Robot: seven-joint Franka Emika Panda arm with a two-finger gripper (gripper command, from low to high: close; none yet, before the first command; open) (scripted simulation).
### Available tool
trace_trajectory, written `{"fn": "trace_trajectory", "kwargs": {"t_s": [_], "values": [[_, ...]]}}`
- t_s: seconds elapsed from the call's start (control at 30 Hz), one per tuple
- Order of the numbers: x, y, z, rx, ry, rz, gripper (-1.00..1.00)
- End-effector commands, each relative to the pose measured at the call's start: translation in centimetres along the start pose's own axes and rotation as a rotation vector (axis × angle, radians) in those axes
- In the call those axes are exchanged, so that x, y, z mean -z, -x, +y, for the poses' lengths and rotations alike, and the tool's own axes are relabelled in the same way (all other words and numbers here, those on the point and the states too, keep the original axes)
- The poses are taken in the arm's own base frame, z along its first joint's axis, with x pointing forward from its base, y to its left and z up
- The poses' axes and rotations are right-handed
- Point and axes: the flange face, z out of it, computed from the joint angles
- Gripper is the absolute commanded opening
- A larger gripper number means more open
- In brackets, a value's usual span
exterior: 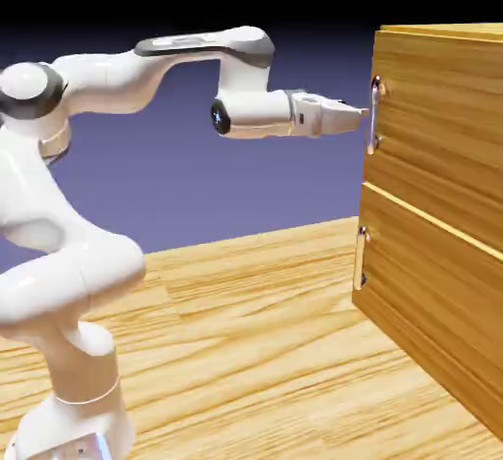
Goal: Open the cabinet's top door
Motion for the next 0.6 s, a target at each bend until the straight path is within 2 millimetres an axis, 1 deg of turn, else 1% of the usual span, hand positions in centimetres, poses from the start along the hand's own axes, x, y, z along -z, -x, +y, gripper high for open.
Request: {"fn": "trace_trajectory", "kwargs": {"t_s": [0.0,0.03,0.2,0.23,0.27,0.3,0.57], "values": [[-0.4,0.7,0.1,-0.002,-0.002,0.003,1.0],[-0.4,0.7,0.1,-0.002,-0.002,0.003,1.0],[-5.2,0.7,0.1,-0.001,-0.002,0.003,1.0],[-5.4,0.7,0.1,-0.002,-0.002,0.003,1.0],[-5.4,0.7,0.1,-0.002,-0.002,0.003,-1.0],[-5.4,0.7,0.1,-0.002,-0.002,0.003,-1.0],[-0.3,-0.5,1.4,-0.002,-0.073,-0.068,-1.0]]}}
